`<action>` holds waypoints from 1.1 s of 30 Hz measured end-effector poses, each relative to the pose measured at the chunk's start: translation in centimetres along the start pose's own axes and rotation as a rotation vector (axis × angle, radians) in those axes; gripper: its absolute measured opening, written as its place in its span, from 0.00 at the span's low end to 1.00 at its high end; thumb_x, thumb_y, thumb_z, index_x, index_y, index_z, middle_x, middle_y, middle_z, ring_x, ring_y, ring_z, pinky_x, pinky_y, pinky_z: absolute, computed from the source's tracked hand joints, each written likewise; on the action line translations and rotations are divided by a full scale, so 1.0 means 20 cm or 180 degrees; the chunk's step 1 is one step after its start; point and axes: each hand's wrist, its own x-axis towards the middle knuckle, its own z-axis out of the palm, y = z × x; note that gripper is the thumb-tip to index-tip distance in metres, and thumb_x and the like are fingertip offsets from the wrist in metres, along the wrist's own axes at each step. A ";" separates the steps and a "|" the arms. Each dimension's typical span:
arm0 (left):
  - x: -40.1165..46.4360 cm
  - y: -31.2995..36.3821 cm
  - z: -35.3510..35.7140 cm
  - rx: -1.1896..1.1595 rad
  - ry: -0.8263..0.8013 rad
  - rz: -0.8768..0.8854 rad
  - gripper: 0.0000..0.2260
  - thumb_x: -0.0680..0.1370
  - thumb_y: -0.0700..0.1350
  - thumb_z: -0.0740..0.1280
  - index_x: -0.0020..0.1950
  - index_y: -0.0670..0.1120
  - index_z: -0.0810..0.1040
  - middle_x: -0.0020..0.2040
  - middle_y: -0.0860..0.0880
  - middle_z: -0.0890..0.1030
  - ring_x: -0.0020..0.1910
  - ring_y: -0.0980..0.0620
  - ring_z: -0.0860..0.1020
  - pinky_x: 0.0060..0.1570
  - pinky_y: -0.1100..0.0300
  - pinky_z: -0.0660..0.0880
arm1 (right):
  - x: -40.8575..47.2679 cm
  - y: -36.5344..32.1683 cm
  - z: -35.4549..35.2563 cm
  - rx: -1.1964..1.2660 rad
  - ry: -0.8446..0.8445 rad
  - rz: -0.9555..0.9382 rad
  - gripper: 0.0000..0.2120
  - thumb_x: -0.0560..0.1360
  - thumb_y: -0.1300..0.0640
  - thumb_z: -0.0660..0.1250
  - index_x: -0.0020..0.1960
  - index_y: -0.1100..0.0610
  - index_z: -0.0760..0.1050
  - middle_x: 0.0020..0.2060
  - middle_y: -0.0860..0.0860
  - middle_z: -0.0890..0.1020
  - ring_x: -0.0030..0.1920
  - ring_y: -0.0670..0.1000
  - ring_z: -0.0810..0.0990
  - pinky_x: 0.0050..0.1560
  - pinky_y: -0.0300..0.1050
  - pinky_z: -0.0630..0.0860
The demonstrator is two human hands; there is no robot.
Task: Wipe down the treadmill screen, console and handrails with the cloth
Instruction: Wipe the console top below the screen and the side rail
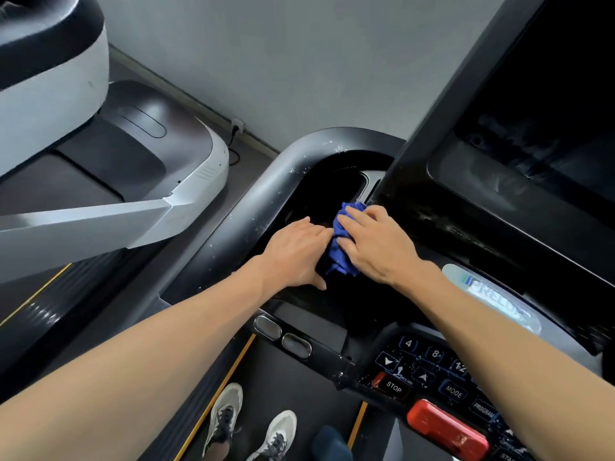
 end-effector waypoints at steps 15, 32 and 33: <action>-0.29 -0.12 0.09 0.0860 0.0308 -0.0518 0.49 0.66 0.70 0.74 0.81 0.52 0.61 0.81 0.46 0.62 0.82 0.39 0.42 0.79 0.42 0.39 | -0.10 0.02 -0.04 0.1895 0.0223 -0.0543 0.29 0.71 0.51 0.77 0.70 0.53 0.75 0.68 0.42 0.75 0.64 0.52 0.65 0.69 0.48 0.67; -0.53 -0.09 0.14 0.0880 0.0402 -0.1477 0.60 0.70 0.67 0.73 0.81 0.37 0.39 0.82 0.38 0.39 0.81 0.42 0.37 0.80 0.49 0.38 | -0.26 0.03 0.05 0.0925 0.0486 -0.0494 0.48 0.56 0.43 0.83 0.71 0.57 0.72 0.71 0.52 0.73 0.65 0.57 0.67 0.64 0.54 0.74; -0.53 -0.09 0.14 0.0913 0.0393 -0.1482 0.59 0.71 0.67 0.72 0.81 0.37 0.38 0.82 0.38 0.39 0.81 0.42 0.36 0.80 0.49 0.38 | -0.22 -0.02 0.07 0.0825 0.0546 -0.0636 0.49 0.55 0.42 0.83 0.70 0.59 0.72 0.70 0.54 0.74 0.64 0.58 0.69 0.64 0.54 0.74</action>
